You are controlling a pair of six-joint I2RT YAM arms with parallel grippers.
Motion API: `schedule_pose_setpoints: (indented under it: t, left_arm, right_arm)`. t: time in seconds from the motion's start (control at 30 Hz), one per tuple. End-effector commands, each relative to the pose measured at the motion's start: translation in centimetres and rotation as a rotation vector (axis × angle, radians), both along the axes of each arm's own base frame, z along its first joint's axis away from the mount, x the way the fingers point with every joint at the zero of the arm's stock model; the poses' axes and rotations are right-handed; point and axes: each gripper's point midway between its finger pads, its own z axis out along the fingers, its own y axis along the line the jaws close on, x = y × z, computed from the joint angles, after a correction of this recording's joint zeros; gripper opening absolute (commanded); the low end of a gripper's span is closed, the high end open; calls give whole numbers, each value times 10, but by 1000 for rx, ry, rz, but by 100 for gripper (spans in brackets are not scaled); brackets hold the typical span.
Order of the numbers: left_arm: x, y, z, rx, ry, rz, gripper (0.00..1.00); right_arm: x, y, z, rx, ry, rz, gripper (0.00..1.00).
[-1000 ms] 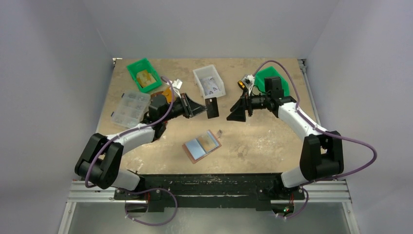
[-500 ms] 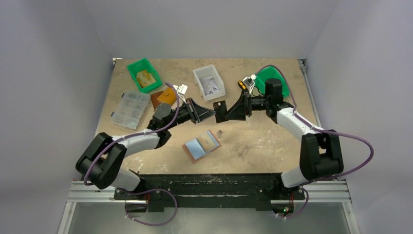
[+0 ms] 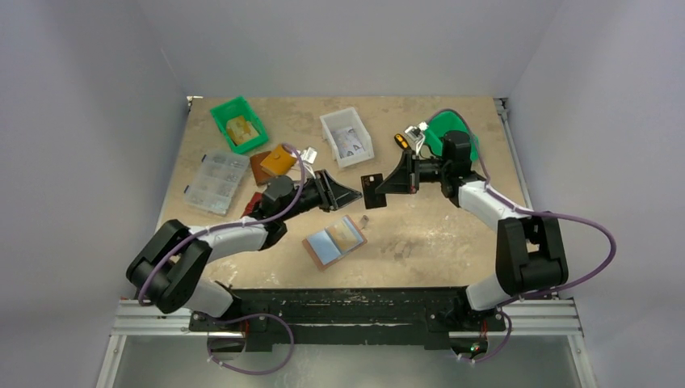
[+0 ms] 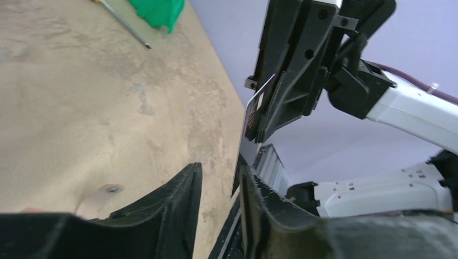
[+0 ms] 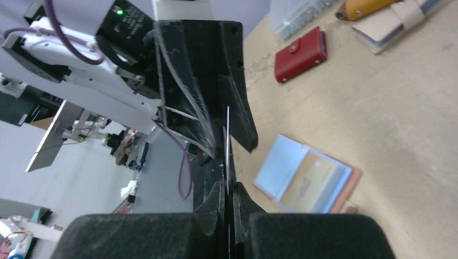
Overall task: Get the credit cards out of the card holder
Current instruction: Place the credit card in the storage box.
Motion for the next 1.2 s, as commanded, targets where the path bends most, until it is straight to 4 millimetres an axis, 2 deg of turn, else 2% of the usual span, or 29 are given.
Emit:
schedule_pose_setpoints:
  t: [0.0,0.07,0.17,0.2,0.27,0.33,0.4,0.5,0.63,0.77,0.93,1.17]
  left_arm:
    - [13,26,3,159,-48,155,41]
    - [15,44,2,235,-61,221,49]
    - [11,73,7,333,-93,310,66]
    - [10,82,2,372,-80,337,72]
    - [4,101,6,404,-80,388,81]
    - [-6,114,5,436,-71,396,83]
    - [-13,127,-2,477,-44,422,86]
    - [-23,139,-6,499,-28,436,86]
    - [-32,148,-5,488,-14,458,86]
    - [-38,154,-1,475,-20,472,86]
    - [-44,157,5,465,-25,470,86]
    - [-47,158,10,447,-32,471,86]
  right_arm:
    - [25,-22,3,-58,-108,-112,0]
    - [42,-44,-7,-168,-155,-196,0]
    - [68,-75,-6,-289,-248,-299,0]
    - [80,-92,-3,-325,-268,-361,0]
    - [104,-127,2,-438,-338,-471,0]
    - [132,-171,9,-547,-392,-616,0]
    - [157,-207,16,-652,-439,-704,0]
    - [184,-241,14,-789,-456,-736,0]
    - [214,-261,9,-870,-450,-756,0]
    - [236,-271,-9,-907,-406,-729,0]
    - [249,-274,-38,-925,-354,-678,3]
    - [250,-270,-68,-912,-283,-623,5]
